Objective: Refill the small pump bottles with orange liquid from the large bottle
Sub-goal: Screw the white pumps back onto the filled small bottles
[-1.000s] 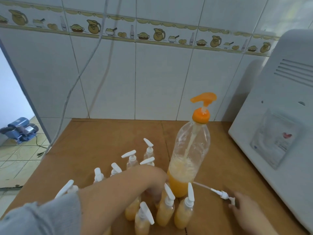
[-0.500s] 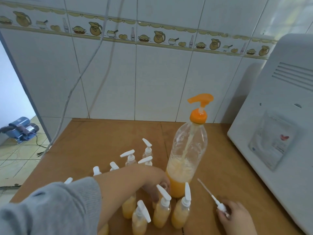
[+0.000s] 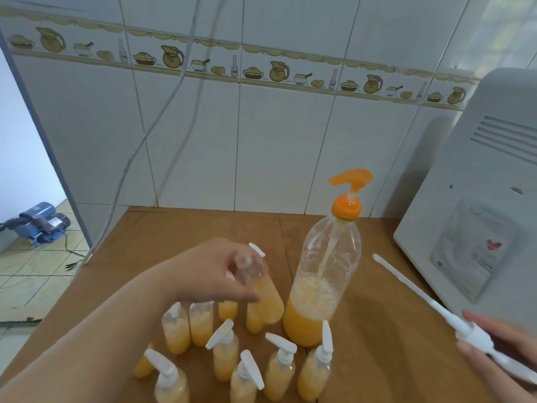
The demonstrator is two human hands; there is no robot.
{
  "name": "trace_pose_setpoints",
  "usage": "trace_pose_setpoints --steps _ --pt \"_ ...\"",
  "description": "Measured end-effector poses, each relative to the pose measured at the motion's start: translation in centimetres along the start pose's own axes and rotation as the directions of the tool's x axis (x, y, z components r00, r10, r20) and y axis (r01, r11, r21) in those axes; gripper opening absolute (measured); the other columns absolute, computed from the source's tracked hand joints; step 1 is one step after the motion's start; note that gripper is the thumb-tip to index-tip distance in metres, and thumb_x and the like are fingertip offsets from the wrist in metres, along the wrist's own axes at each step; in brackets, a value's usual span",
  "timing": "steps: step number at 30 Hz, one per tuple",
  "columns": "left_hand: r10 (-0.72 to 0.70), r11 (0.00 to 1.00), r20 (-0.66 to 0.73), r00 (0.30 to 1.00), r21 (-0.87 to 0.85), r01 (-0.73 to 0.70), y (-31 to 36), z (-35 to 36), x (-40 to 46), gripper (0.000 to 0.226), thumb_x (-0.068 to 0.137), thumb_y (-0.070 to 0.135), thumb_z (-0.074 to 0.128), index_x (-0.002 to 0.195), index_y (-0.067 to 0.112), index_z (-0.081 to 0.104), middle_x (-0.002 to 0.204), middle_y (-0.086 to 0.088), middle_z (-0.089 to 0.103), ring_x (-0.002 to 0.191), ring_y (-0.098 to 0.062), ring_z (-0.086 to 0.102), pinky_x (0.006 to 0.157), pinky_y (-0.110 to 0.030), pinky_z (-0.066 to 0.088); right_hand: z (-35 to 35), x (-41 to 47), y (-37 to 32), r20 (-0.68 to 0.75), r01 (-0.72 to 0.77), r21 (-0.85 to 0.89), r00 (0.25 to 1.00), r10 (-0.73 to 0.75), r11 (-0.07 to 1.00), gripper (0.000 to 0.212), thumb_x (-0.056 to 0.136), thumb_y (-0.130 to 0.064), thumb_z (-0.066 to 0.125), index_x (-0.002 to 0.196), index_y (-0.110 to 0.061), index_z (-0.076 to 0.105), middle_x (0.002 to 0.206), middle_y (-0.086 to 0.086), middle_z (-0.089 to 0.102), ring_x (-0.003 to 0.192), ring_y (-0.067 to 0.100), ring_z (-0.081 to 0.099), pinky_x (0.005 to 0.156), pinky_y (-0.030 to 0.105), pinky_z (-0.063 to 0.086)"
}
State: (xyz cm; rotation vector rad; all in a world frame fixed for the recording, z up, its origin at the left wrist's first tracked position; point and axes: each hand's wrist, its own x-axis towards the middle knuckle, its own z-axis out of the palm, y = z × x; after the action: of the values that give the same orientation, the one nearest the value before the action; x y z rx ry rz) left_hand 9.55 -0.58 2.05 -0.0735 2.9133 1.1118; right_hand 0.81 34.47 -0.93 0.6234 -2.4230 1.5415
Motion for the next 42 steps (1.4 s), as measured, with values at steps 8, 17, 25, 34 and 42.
trace_pose_setpoints --steps 8,17,25,34,42 --pt "-0.522 0.337 -0.416 0.745 -0.902 -0.268 0.8 5.1 -2.9 0.03 0.075 0.044 0.065 0.091 0.018 0.065 0.081 -0.005 0.067 0.083 -0.025 0.064 0.08 -0.044 0.053 5.8 0.9 -9.2 -0.013 0.059 0.373 0.998 -0.059 0.926 0.033 0.053 -0.016 0.084 0.078 -0.035 0.073 0.07 -0.001 0.071 0.061 0.005 0.066 0.058 0.006 0.049" --pt "-0.248 0.885 -0.757 0.605 -0.431 -0.177 0.9 4.6 -5.1 0.015 0.071 0.035 0.071 0.074 0.022 0.065 0.064 0.005 0.065 0.058 -0.008 0.059 0.052 -0.01 0.043 8.9 1.5 -11.3 0.218 0.075 0.345 0.963 -0.158 0.935 0.033 0.063 -0.055 0.069 0.093 -0.044 0.066 0.085 -0.008 0.068 0.072 0.011 0.067 0.063 0.018 0.055" --pt "-0.081 0.99 -0.75 0.657 -0.137 -0.034 -0.7 4.6 -5.4 0.032 0.074 0.059 0.064 0.093 0.033 0.061 0.081 0.021 0.065 0.082 0.0 0.061 0.067 -0.013 0.047 8.3 2.9 -11.7 0.286 0.294 0.057 0.911 -0.298 0.954 0.034 0.078 -0.02 0.067 0.094 -0.049 0.058 0.097 -0.022 0.06 0.09 0.003 0.057 0.072 0.011 0.046" --pt "-0.039 0.967 -0.648 0.761 -0.216 -0.134 2.1 5.7 -4.7 0.037 0.07 0.064 0.063 0.09 0.033 0.063 0.083 0.018 0.064 0.075 -0.004 0.06 0.063 -0.015 0.044 12.3 3.3 -15.3 0.495 0.249 0.039 0.837 -0.236 0.968 0.037 0.067 -0.064 0.057 0.088 -0.035 0.062 0.069 -0.014 0.057 0.063 0.003 0.053 0.057 0.017 0.046" --pt "-0.085 0.92 -0.638 0.765 -0.344 -0.185 3.4 5.3 -5.2 0.019 0.072 0.044 0.07 0.083 0.029 0.064 0.071 0.014 0.065 0.063 -0.003 0.058 0.057 -0.01 0.041 13.8 3.6 -13.6 0.614 -0.43 0.572 0.789 -0.017 0.698 0.059 0.066 -0.012 0.066 0.123 -0.024 0.056 0.088 -0.002 0.073 0.087 0.01 0.069 0.072 0.021 0.054"
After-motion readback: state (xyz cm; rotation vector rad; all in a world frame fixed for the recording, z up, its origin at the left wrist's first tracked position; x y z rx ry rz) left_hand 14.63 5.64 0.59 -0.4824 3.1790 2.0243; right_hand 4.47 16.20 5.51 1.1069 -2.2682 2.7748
